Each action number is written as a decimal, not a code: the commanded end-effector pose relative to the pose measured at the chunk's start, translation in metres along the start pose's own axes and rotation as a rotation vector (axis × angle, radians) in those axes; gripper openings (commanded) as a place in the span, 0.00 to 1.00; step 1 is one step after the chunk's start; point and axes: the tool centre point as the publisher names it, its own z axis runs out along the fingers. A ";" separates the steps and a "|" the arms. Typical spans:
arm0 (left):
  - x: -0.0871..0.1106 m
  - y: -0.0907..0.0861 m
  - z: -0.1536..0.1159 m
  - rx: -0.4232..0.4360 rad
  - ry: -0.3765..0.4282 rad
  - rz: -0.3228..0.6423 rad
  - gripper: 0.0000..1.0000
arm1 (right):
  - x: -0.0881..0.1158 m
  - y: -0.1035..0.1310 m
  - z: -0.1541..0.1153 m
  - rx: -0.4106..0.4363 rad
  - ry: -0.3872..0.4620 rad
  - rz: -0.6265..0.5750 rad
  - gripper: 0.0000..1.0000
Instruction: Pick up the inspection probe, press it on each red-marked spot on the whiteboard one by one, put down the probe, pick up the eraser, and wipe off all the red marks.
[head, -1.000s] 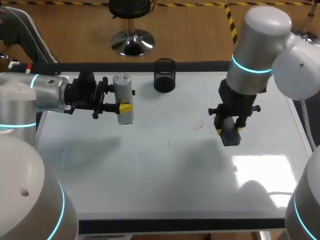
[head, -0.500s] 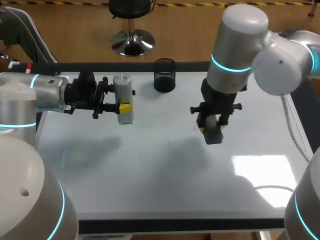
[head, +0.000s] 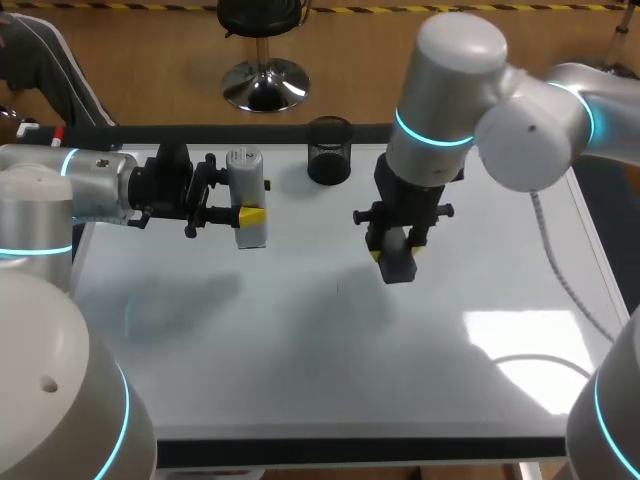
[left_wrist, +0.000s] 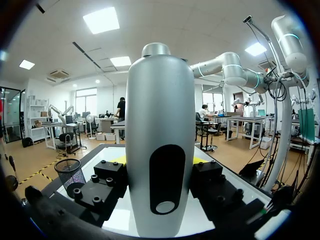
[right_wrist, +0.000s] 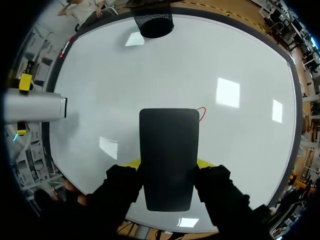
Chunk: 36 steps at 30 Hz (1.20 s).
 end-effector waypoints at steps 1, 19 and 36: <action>0.000 0.000 0.001 0.002 -0.001 0.002 0.00 | 0.006 0.008 0.009 -0.004 -0.008 -0.012 0.00; 0.000 0.000 0.001 0.002 -0.001 0.002 0.00 | 0.030 0.021 0.035 -0.006 0.025 -0.065 0.00; 0.000 0.000 0.001 0.002 -0.001 0.002 0.00 | 0.041 0.032 0.059 -0.015 0.015 -0.074 0.00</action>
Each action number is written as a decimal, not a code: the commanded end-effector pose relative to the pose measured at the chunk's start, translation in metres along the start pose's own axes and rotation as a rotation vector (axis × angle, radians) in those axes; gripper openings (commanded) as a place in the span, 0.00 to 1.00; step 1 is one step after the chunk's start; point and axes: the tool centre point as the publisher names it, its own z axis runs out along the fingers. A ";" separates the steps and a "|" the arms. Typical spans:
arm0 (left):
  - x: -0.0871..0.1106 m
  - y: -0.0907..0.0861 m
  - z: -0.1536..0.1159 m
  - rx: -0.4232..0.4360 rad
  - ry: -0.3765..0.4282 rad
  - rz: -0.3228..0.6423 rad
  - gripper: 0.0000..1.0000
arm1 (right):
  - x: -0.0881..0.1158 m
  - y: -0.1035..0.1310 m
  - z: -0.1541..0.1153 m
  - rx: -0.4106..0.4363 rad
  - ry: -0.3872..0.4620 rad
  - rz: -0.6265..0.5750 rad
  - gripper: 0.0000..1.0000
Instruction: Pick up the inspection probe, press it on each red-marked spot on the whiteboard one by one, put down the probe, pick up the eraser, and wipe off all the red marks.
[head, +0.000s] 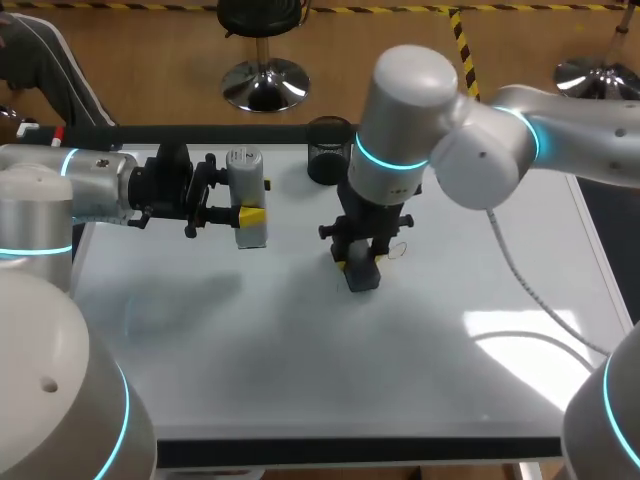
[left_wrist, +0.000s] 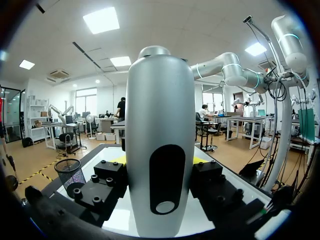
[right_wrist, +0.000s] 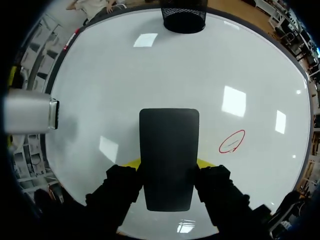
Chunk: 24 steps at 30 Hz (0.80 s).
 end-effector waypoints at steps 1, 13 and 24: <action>0.000 0.000 0.001 0.002 -0.001 0.002 0.00 | 0.000 0.007 0.009 0.019 -0.002 -0.001 0.00; 0.000 0.000 0.001 0.002 -0.001 0.002 0.00 | -0.024 0.012 0.024 0.065 -0.026 0.024 0.00; 0.000 0.000 0.001 0.002 -0.001 0.002 0.00 | -0.057 0.011 0.029 0.099 -0.036 0.074 0.00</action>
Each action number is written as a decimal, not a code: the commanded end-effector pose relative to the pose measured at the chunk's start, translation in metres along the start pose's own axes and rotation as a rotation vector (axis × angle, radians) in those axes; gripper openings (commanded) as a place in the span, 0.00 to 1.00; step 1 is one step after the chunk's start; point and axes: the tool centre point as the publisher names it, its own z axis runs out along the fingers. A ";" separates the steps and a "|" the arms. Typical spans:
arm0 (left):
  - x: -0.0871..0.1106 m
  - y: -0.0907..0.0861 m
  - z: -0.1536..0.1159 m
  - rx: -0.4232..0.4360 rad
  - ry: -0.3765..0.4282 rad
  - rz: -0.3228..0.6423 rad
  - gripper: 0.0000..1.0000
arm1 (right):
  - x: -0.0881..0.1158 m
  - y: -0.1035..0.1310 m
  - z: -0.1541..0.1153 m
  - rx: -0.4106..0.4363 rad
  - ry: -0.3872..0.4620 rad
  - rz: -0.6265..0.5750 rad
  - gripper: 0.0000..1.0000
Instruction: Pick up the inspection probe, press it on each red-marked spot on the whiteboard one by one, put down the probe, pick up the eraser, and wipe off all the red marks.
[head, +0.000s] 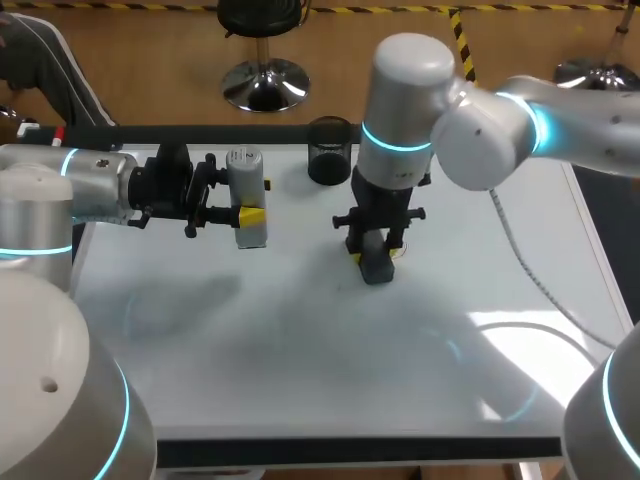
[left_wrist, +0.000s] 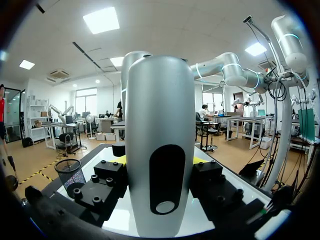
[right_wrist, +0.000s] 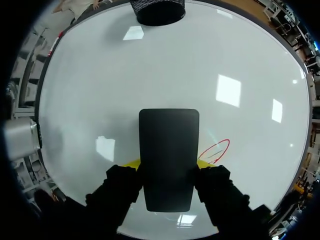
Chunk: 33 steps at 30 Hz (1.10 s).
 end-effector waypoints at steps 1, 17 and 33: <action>0.000 0.000 0.001 0.002 -0.001 0.002 0.00 | -0.022 0.002 0.020 0.011 0.003 0.011 0.00; 0.000 0.000 0.001 0.002 -0.001 0.002 0.00 | -0.073 0.007 0.030 0.110 -0.033 0.102 0.00; 0.000 0.000 0.001 0.002 -0.001 0.002 0.00 | -0.093 0.013 -0.008 0.070 -0.094 0.156 0.00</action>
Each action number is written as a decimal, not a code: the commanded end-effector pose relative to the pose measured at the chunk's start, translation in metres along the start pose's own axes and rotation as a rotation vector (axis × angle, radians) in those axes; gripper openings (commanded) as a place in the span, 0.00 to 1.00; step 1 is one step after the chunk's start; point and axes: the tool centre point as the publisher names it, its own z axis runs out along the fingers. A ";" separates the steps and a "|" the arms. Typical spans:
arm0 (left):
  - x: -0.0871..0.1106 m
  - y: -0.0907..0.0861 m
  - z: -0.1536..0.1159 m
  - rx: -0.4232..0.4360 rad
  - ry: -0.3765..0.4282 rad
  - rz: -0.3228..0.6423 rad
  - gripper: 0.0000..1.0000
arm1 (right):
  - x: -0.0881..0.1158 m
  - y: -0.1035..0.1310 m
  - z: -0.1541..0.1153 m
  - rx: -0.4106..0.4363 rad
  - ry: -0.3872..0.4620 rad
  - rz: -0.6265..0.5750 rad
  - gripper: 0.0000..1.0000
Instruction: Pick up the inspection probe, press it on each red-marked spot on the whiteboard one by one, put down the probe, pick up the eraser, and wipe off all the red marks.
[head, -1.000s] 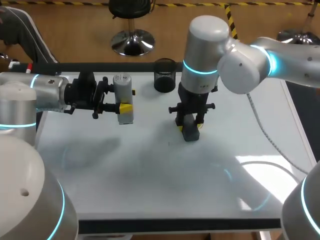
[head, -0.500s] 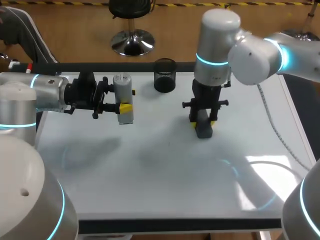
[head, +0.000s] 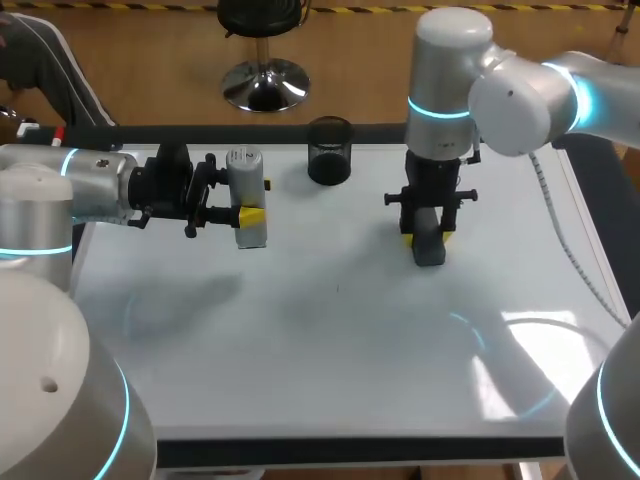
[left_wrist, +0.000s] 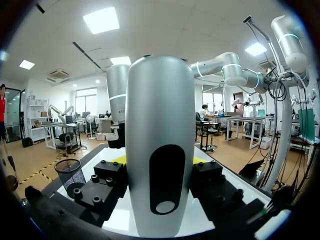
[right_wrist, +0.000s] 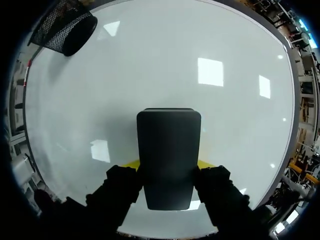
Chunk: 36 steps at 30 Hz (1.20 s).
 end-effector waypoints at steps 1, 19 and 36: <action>0.000 0.000 0.001 0.002 -0.001 0.002 0.00 | 0.004 -0.004 0.000 -0.034 -0.008 -0.012 0.00; 0.000 0.000 0.001 0.002 -0.001 0.002 0.00 | 0.056 0.005 -0.020 -0.088 0.035 -0.073 0.00; 0.000 0.000 0.001 0.002 -0.001 0.002 0.00 | 0.083 0.010 -0.005 -0.074 0.061 -0.106 0.00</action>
